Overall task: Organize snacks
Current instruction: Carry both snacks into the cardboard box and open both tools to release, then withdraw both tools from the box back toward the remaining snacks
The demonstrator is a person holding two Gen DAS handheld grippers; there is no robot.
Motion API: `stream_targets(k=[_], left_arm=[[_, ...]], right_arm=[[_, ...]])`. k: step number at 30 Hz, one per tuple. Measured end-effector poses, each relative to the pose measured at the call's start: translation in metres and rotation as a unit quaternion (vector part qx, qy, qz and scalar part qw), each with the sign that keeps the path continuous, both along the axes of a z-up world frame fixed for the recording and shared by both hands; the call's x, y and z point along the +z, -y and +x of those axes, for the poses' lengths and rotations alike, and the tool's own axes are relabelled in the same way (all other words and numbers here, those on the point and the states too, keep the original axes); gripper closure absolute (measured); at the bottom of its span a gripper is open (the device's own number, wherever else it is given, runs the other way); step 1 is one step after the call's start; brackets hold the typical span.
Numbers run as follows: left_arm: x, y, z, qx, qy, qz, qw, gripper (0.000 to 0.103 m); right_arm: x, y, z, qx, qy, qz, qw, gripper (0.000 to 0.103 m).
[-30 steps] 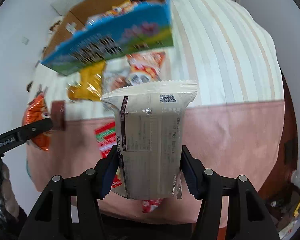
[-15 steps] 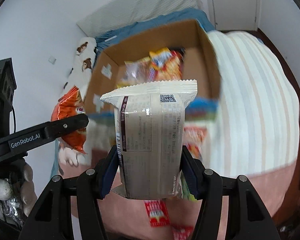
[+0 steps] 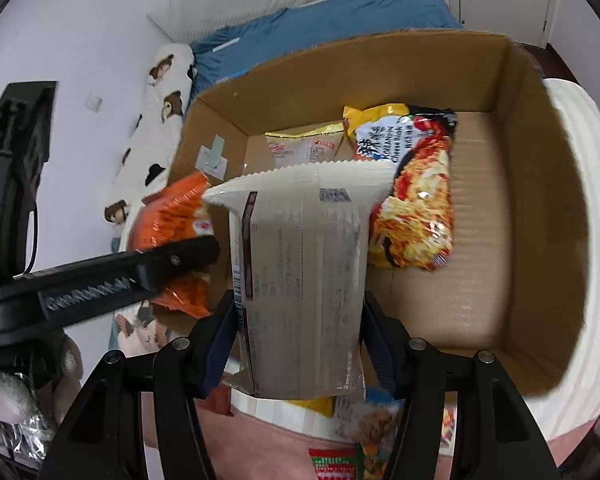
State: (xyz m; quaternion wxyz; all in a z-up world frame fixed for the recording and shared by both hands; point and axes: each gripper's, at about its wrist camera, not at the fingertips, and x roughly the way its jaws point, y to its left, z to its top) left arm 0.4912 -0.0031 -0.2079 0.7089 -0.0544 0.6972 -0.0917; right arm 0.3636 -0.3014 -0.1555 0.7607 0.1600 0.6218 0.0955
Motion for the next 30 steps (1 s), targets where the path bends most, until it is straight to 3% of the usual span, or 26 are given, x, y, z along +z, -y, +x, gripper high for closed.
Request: stream_targets(k=[9, 10, 12, 13, 14, 23, 30], left_arm=[[-0.029, 0.001, 0.003, -0.007, -0.031, 0.013, 0.9994, 0.054], [-0.030, -0.001, 0.002, -0.006, -0.034, 0.012, 0.9993, 0.050], [-0.030, -0.003, -0.001, -0.005, -0.034, 0.007, 0.9994, 0.021], [-0.029, -0.004, -0.002, -0.004, -0.030, 0.007, 0.9995, 0.015], [-0.026, -0.006, -0.005, -0.004, -0.025, 0.007, 0.9997, 0.013], [-0.002, -0.015, -0.032, 0.002, 0.013, -0.002, 0.9999, 0.013], [0.038, -0.014, -0.056, 0.010, 0.100, 0.030, 0.9945, 0.013]], right_arm=[[-0.042, -0.018, 0.023, 0.010, -0.050, -0.021, 0.998, 0.039], [-0.048, -0.018, 0.024, 0.010, -0.063, -0.019, 0.998, 0.033], [-0.053, -0.020, 0.026, 0.012, -0.072, -0.018, 0.997, 0.010], [-0.054, -0.020, 0.026, 0.013, -0.073, -0.027, 0.997, 0.003], [-0.054, -0.021, 0.026, 0.015, -0.073, -0.030, 0.997, 0.003], [-0.040, -0.008, 0.011, -0.002, -0.055, -0.053, 0.997, 0.003], [0.000, 0.008, -0.014, -0.029, 0.010, -0.126, 0.992, 0.003]])
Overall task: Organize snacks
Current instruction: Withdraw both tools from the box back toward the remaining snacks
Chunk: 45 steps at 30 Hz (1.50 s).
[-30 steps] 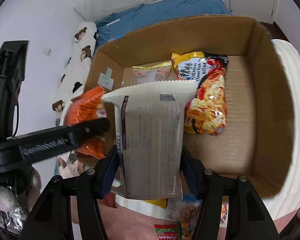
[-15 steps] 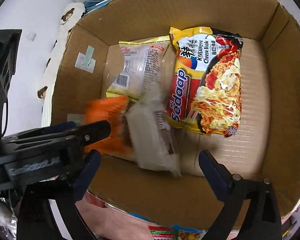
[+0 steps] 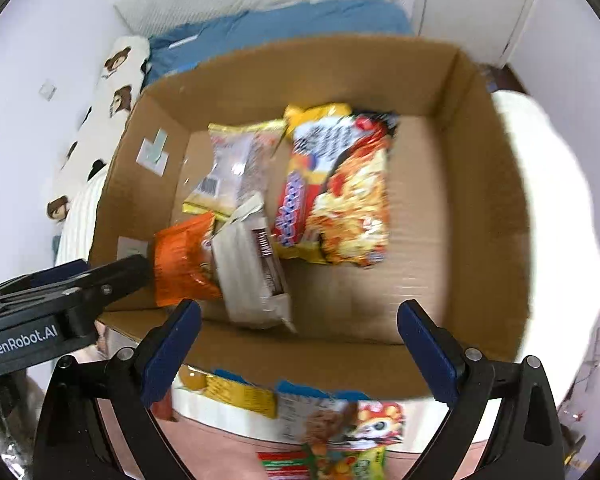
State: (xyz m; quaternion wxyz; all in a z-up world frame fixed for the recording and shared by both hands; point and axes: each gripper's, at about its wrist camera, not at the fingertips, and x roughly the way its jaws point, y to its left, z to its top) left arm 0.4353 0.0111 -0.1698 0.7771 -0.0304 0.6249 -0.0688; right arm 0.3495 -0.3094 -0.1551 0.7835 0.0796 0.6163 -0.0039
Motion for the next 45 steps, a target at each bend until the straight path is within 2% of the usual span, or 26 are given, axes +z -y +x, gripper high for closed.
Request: stream_targets(k=[5, 10, 18, 21, 24, 28, 33, 39, 42, 45], left_arm=[[0.030, 0.000, -0.022, -0.004, 0.056, 0.011, 0.9984, 0.013], [0.062, 0.003, -0.054, -0.012, 0.114, 0.021, 0.9932, 0.012], [0.092, 0.000, -0.114, -0.016, 0.162, 0.018, 0.9865, 0.012], [0.092, -0.002, -0.136, -0.019, 0.162, 0.015, 0.9865, 0.012], [0.083, -0.005, -0.157, -0.019, 0.145, 0.011, 0.9891, 0.012], [0.062, -0.007, -0.180, -0.013, 0.116, 0.014, 0.9930, 0.012], [0.007, -0.005, -0.205, -0.007, 0.040, 0.008, 0.9991, 0.012], [-0.064, 0.008, -0.218, 0.014, -0.039, 0.009, 0.9991, 0.013], [-0.101, 0.021, -0.225, 0.015, -0.092, -0.009, 0.9956, 0.013], [-0.136, 0.039, -0.235, 0.008, -0.142, -0.030, 0.9894, 0.013]], right_arm=[[0.027, 0.010, -0.022, -0.009, 0.033, -0.013, 0.999, 0.003], [0.059, 0.016, -0.053, -0.017, 0.071, -0.011, 0.997, 0.003], [0.110, 0.021, -0.119, -0.024, 0.133, -0.016, 0.991, 0.003], [0.118, 0.021, -0.144, -0.022, 0.141, -0.009, 0.990, 0.003], [0.119, 0.023, -0.168, -0.020, 0.135, 0.002, 0.991, 0.003], [0.103, 0.027, -0.195, -0.023, 0.112, 0.014, 0.993, 0.003], [0.056, 0.046, -0.220, -0.049, 0.052, 0.041, 0.997, 0.003], [0.001, 0.066, -0.216, -0.074, 0.002, 0.088, 0.993, 0.003], [-0.019, 0.070, -0.218, -0.079, -0.018, 0.105, 0.991, 0.009], [-0.032, 0.073, -0.223, -0.083, -0.026, 0.109, 0.990, 0.023]])
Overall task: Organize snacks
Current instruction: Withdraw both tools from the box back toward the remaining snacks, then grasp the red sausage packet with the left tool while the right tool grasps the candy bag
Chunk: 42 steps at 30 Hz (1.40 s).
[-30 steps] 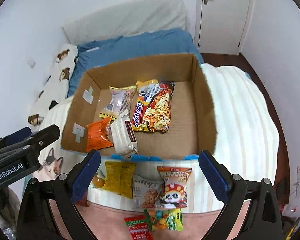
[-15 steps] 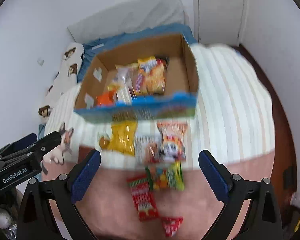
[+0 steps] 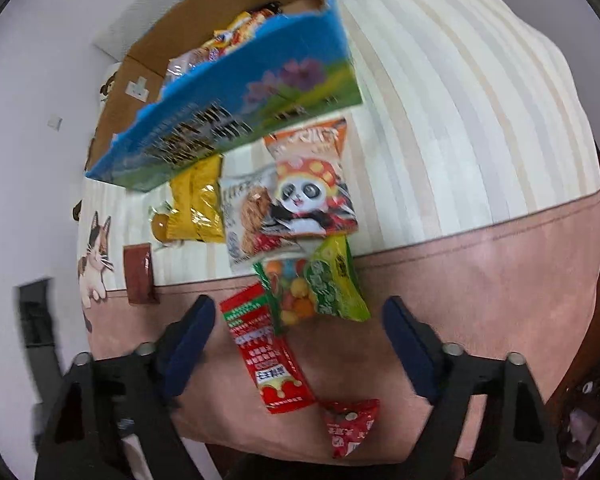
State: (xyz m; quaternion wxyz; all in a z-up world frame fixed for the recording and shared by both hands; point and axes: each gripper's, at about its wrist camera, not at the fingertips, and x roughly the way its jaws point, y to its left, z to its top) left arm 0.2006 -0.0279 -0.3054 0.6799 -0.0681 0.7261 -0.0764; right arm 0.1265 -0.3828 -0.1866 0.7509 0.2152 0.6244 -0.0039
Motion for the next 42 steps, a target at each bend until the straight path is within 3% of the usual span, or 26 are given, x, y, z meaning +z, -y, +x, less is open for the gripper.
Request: stream_targets(k=[5, 7, 8, 11, 12, 18, 23, 26, 30, 35, 42], left_arm=[[-0.037, 0.028, -0.010, -0.006, -0.046, -0.015, 0.9988, 0.013], [-0.043, 0.038, -0.012, -0.010, -0.041, -0.006, 0.9991, 0.013], [-0.043, 0.044, -0.012, -0.017, -0.029, 0.003, 0.9994, 0.015], [-0.038, 0.048, -0.014, -0.035, -0.003, 0.026, 0.9990, 0.046], [-0.036, 0.046, -0.014, -0.038, 0.001, 0.030, 0.9988, 0.051], [-0.031, 0.005, -0.013, -0.010, 0.011, 0.063, 0.9979, 0.051], [-0.033, -0.023, -0.012, 0.013, 0.010, 0.080, 0.9967, 0.051], [-0.033, -0.025, -0.011, 0.019, 0.011, 0.080, 0.9965, 0.051], [-0.034, -0.026, -0.010, 0.017, 0.013, 0.081, 0.9965, 0.051], [-0.031, -0.024, -0.004, 0.015, 0.015, 0.081, 0.9965, 0.051], [-0.033, -0.030, -0.005, 0.010, 0.017, 0.078, 0.9968, 0.051]], right_arm=[[-0.016, 0.010, -0.006, -0.002, -0.016, 0.005, 1.000, 0.026], [-0.021, 0.015, -0.007, -0.009, -0.022, 0.016, 1.000, 0.026], [-0.022, 0.017, -0.006, -0.010, -0.024, 0.018, 0.999, 0.026], [-0.030, 0.021, -0.003, -0.017, -0.040, 0.035, 0.998, 0.025], [-0.035, 0.022, -0.002, -0.023, -0.049, 0.051, 0.997, 0.025], [-0.059, 0.012, 0.009, -0.052, -0.068, 0.081, 0.993, 0.025], [-0.070, -0.026, 0.037, 0.002, -0.067, 0.009, 0.998, 0.020], [-0.079, -0.057, 0.053, 0.066, -0.068, -0.075, 0.993, 0.018], [-0.089, -0.076, 0.062, 0.105, -0.072, -0.122, 0.984, 0.017], [-0.088, -0.081, 0.054, 0.123, -0.058, -0.133, 0.982, 0.022], [-0.092, -0.080, 0.015, 0.133, -0.080, -0.118, 0.981, 0.022]])
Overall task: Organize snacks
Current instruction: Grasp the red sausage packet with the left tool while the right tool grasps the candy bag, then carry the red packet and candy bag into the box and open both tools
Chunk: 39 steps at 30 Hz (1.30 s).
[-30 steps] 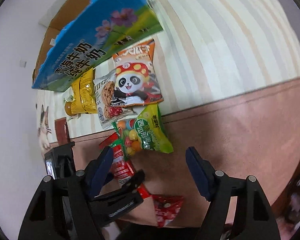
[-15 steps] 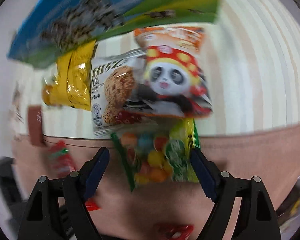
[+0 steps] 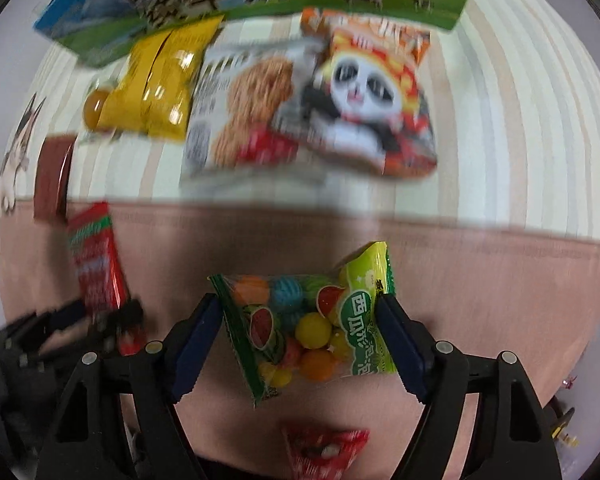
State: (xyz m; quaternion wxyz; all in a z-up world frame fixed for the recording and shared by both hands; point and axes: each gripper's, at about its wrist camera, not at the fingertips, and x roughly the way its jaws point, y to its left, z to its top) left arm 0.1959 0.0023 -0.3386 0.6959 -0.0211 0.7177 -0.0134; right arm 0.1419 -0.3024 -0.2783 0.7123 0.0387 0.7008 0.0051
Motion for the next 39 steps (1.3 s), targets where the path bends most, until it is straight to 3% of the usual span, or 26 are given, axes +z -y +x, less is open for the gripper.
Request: stream_targets(k=[5, 13, 16, 18, 24, 31, 39], left_arm=[[-0.006, 0.002, -0.005, -0.006, 0.002, 0.004, 1.0000, 0.050], [-0.013, 0.004, -0.003, -0.017, -0.005, 0.009, 0.9998, 0.049], [-0.013, 0.008, -0.002, -0.023, 0.000, 0.014, 0.9997, 0.051], [-0.010, 0.012, -0.002, -0.027, 0.005, 0.018, 0.9995, 0.053], [0.006, 0.021, -0.006, -0.035, 0.022, 0.021, 0.9989, 0.056], [0.029, 0.029, -0.011, -0.049, 0.038, 0.008, 0.9981, 0.057], [0.080, 0.036, -0.004, -0.057, 0.079, -0.021, 0.9950, 0.057]], right_arm=[[-0.004, -0.005, -0.024, 0.000, -0.014, 0.011, 1.000, 0.021], [-0.016, -0.018, -0.028, 0.016, -0.023, -0.006, 1.000, 0.015], [-0.023, -0.032, -0.030, 0.020, -0.021, -0.012, 1.000, 0.015], [-0.027, -0.036, -0.032, 0.023, -0.017, -0.024, 0.999, 0.021], [-0.027, -0.029, -0.048, 0.032, 0.011, -0.031, 0.999, 0.027], [-0.007, -0.021, -0.060, 0.011, 0.040, -0.007, 0.999, 0.035], [0.023, -0.012, -0.063, -0.005, 0.068, 0.023, 0.997, 0.036]])
